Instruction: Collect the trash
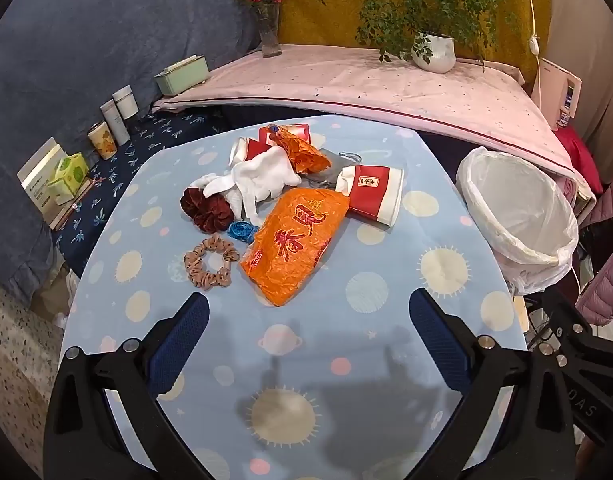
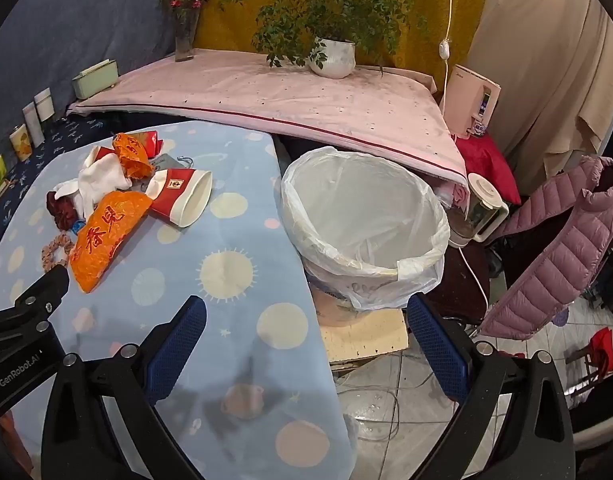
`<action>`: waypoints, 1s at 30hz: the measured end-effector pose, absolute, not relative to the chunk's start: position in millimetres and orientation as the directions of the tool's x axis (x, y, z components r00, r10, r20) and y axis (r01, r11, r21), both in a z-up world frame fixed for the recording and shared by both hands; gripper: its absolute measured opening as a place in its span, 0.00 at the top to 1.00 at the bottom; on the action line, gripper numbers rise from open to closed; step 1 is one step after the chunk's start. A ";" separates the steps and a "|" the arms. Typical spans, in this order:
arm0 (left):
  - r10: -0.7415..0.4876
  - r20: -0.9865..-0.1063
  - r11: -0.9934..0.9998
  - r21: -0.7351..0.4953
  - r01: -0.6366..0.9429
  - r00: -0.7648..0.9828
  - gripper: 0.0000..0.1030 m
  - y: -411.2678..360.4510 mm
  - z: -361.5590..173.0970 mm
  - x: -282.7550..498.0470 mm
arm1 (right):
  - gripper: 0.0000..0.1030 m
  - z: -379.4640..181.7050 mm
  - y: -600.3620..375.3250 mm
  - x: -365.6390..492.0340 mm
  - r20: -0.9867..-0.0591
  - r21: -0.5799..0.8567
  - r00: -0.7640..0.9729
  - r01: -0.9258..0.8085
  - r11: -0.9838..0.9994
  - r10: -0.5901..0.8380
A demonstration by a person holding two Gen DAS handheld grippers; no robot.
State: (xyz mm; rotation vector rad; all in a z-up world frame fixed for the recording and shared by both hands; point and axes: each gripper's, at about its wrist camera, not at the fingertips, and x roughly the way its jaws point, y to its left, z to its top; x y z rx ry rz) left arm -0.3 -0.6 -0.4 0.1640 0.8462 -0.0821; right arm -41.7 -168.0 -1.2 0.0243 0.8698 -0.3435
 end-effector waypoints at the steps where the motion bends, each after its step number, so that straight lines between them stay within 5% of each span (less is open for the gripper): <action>1: -0.006 -0.752 0.985 0.109 0.134 0.660 0.07 -0.4 -0.2 0.1 | 0.07 -1.3 -167.9 -41.6 -0.753 -0.118 0.593 0.305 0.945 -0.285; 30: -0.004 -0.737 0.984 0.117 0.134 0.676 0.07 -4.8 1.2 -1.8 | 0.07 -2.3 -173.3 -41.9 -0.745 -0.115 0.599 0.318 0.941 -0.294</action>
